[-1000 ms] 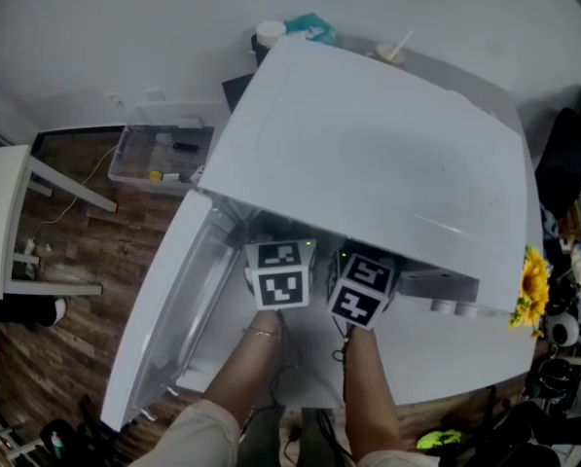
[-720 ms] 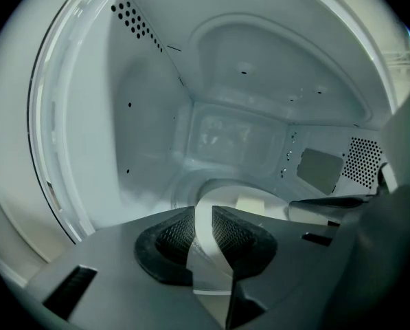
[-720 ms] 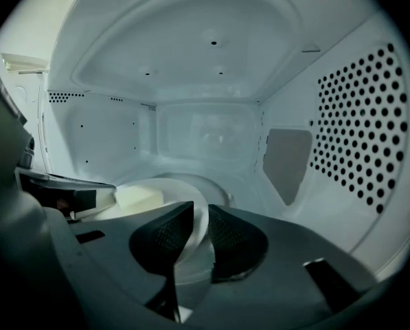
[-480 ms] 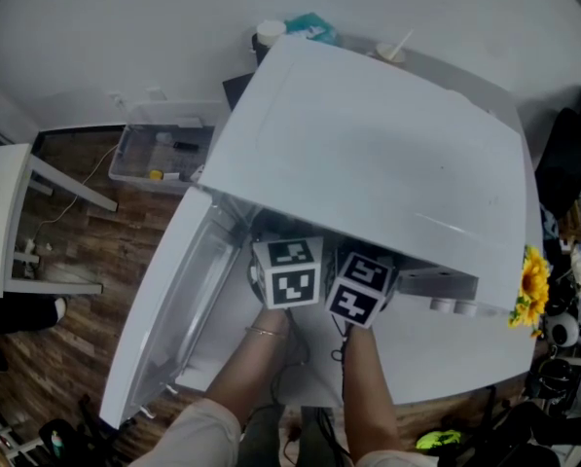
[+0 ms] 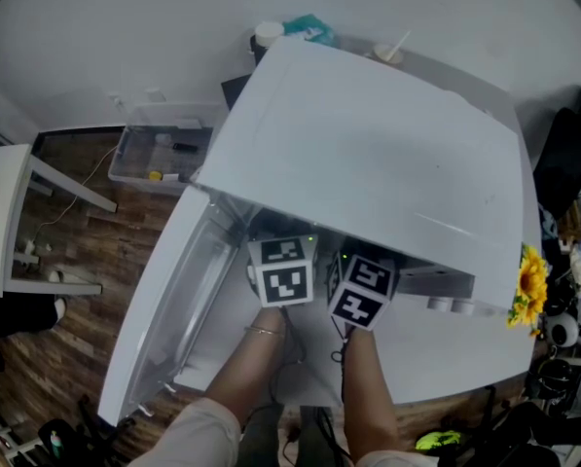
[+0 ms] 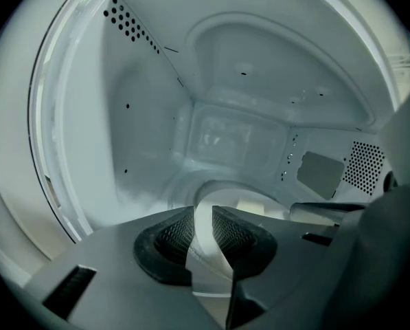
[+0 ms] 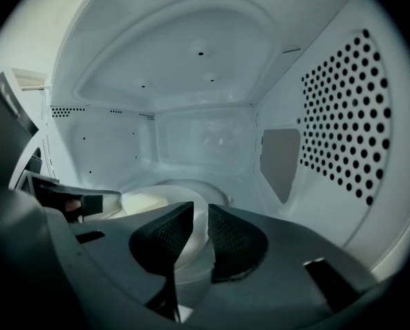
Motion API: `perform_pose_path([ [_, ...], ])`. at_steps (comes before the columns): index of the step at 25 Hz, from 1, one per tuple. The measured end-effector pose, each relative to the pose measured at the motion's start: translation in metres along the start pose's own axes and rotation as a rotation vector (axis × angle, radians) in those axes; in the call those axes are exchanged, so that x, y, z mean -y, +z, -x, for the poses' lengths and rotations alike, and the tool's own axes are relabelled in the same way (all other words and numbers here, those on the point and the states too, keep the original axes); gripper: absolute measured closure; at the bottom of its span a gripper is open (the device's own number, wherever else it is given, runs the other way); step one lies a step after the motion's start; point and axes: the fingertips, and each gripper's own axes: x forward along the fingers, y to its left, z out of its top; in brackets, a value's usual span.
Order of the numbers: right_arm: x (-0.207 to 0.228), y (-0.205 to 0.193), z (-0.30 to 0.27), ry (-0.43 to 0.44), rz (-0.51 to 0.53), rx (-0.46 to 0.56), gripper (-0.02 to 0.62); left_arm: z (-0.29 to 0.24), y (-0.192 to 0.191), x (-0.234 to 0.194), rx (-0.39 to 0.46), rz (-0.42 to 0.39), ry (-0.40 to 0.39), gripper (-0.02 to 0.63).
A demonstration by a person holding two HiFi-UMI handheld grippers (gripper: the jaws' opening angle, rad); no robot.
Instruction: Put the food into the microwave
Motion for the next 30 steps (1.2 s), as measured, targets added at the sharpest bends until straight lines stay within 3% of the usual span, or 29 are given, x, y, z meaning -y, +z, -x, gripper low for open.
perform_pose_path([
  [8,-0.006,0.006,0.013,0.024,-0.021,0.027,0.508,0.018,0.009,0.003,0.058,0.05,-0.018,0.525],
  [10,-0.007,0.01,0.019,0.028,-0.012,0.048,0.555,0.028,0.007,0.006,0.067,0.06,-0.035,0.525],
  [13,-0.013,0.01,0.028,0.057,-0.02,0.049,0.565,0.043,0.001,0.01,0.071,0.061,-0.054,0.526],
  [22,-0.02,0.004,0.082,0.138,-0.05,0.052,0.572,0.098,-0.017,0.027,0.021,0.04,-0.084,0.531],
  [24,-0.02,0.003,0.102,0.153,-0.043,0.058,0.572,0.117,-0.018,0.033,0.024,0.017,-0.081,0.567],
  [30,-0.02,0.011,0.167,0.207,-0.019,0.106,0.572,0.174,-0.021,0.052,0.043,-0.043,-0.092,0.569],
])
